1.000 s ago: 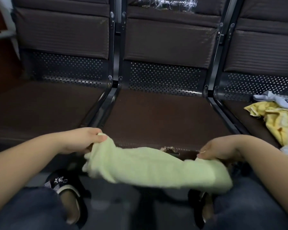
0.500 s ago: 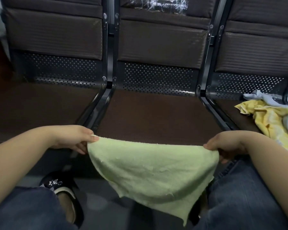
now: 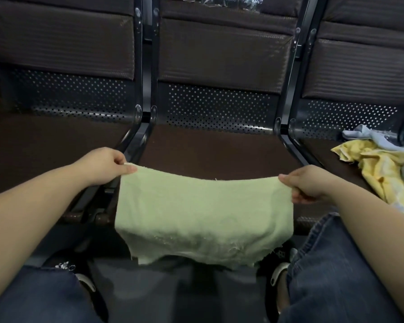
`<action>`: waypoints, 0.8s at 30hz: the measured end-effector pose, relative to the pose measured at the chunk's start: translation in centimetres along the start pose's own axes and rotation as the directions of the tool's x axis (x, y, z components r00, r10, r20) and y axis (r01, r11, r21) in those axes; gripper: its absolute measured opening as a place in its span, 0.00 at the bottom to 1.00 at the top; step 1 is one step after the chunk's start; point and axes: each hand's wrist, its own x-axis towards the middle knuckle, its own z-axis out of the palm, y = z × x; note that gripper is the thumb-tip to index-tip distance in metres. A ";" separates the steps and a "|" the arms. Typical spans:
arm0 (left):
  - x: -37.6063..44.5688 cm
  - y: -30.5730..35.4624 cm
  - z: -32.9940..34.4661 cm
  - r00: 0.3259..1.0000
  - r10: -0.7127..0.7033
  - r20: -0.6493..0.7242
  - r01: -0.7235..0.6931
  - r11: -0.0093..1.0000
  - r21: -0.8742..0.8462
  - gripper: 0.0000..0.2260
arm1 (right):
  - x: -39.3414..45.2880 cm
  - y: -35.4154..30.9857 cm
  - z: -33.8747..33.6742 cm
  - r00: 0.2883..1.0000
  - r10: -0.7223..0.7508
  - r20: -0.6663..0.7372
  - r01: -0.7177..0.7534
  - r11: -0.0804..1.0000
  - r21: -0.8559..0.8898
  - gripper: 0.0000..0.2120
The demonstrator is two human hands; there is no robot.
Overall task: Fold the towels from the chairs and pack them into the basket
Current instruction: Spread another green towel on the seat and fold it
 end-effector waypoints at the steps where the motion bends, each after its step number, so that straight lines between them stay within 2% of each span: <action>1: 0.4 0.2 0.1 1.000 -0.020 0.000 0.020 1.000 -0.007 0.16 | 0.4 -0.2 0.3 1.000 0.024 -0.015 -0.022 0.995 0.102 0.11; 4: 2.0 0.8 0.5 0.992 -0.128 0.016 0.129 0.984 -0.123 0.19 | 2.1 -0.7 1.1 0.995 0.069 -0.072 -0.047 0.960 0.276 0.13; 7: 3.5 1.7 1.0 0.971 -0.239 0.002 0.222 0.898 -0.380 0.14 | 4.0 -1.7 1.7 0.983 0.054 -0.176 0.008 0.942 0.335 0.13; 9: 4.6 2.0 1.7 0.961 -0.272 0.050 0.250 0.781 -0.572 0.15 | 5.5 -2.1 1.9 0.968 0.013 -0.252 0.066 0.951 0.303 0.13; 11: 5.6 2.2 2.5 0.962 -0.270 0.032 0.224 0.720 -0.657 0.16 | 7.1 -2.3 2.2 0.948 -0.059 -0.314 0.119 0.977 0.176 0.12; 12: 6.2 2.3 2.8 0.965 -0.259 -0.028 0.182 0.747 -0.639 0.14 | 7.7 -2.5 2.4 0.938 -0.104 -0.330 0.139 0.987 0.084 0.12; 14: 7.0 3.1 3.2 0.971 -0.190 -0.146 0.093 0.861 -0.499 0.09 | 8.7 -3.1 2.9 0.929 -0.181 -0.324 0.157 0.983 -0.098 0.16; 16: 7.4 4.5 3.8 0.981 -0.107 -0.162 0.037 0.922 -0.385 0.12 | 9.7 -3.7 3.4 0.930 -0.207 -0.303 0.154 0.969 -0.191 0.25; 19: 7.8 5.9 5.4 0.991 -0.040 -0.126 0.003 0.960 -0.280 0.23 | 11.2 -4.3 4.4 0.933 -0.219 -0.287 0.154 0.960 -0.234 0.36; 22: 8.6 6.9 6.7 0.984 0.045 -0.174 -0.078 0.980 -0.185 0.26 | 12.1 -4.4 5.3 0.928 -0.265 -0.264 0.167 0.925 -0.340 0.42; 24: 9.2 7.5 7.0 0.965 0.090 -0.248 -0.136 0.975 -0.178 0.27 | 12.1 -4.4 5.6 0.896 -0.342 -0.282 0.221 0.896 -0.385 0.43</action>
